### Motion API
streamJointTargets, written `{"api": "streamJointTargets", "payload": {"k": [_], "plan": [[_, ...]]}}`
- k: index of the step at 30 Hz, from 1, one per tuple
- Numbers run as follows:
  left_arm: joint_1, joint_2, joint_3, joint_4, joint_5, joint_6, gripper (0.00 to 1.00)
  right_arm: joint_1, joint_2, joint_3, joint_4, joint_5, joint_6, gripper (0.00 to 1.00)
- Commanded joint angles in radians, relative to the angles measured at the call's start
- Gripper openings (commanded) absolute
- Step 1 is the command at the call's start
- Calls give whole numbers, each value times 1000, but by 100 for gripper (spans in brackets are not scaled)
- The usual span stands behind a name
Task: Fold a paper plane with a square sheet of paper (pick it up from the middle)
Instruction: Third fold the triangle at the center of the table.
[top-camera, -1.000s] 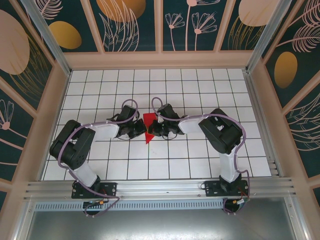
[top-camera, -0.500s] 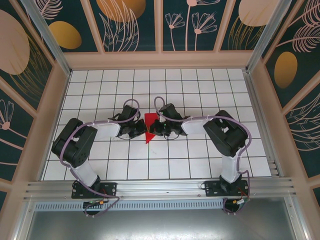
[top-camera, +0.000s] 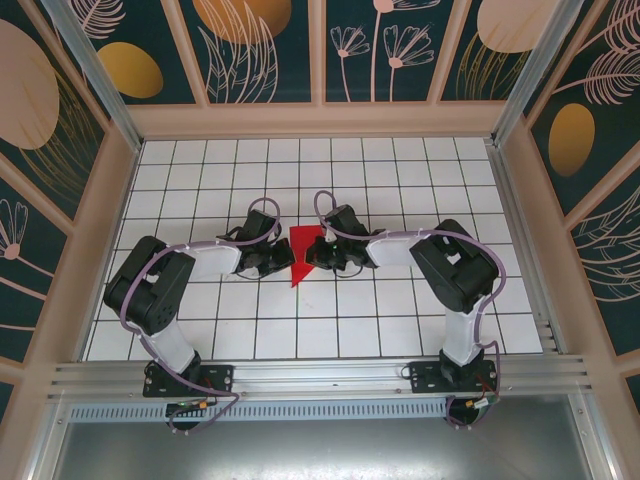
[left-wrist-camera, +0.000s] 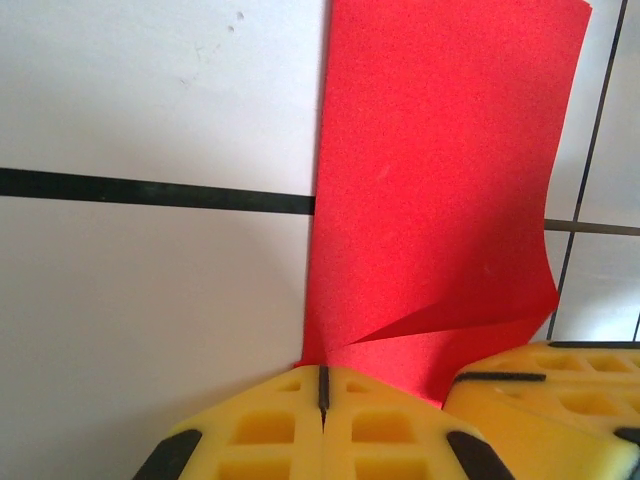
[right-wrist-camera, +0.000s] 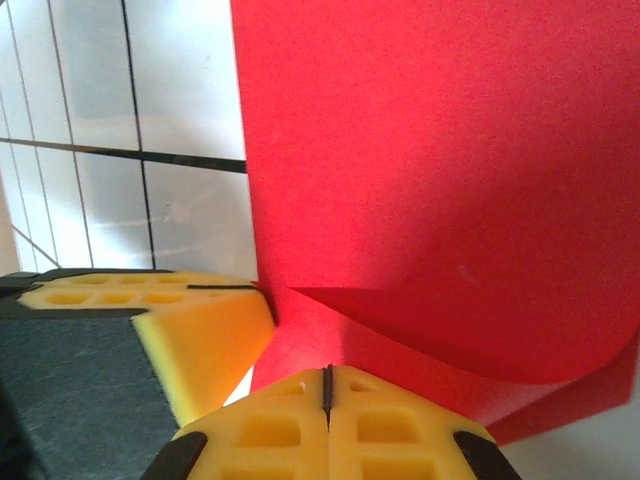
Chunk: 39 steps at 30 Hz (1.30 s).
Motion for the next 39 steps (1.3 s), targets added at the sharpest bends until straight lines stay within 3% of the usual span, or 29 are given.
{"api": "streamJointTargets", "payload": {"k": [1,8,13,24,39], "plan": [[-10,48,-1,-68,-39,23,0,0,15,-28,-40,51,-9,0],[-9,56,1,-89,-57,33,0,-7,-18,-83,-12,64,49,0],[-10,59,7,-90,-50,40,0,-5,-69,-32,-18,40,40,0],[-9,57,12,-93,-43,48,0,-11,7,28,-69,75,16,0],[-10,62,6,-99,-54,56,0,-63,-114,-125,-45,183,104,0]]}}
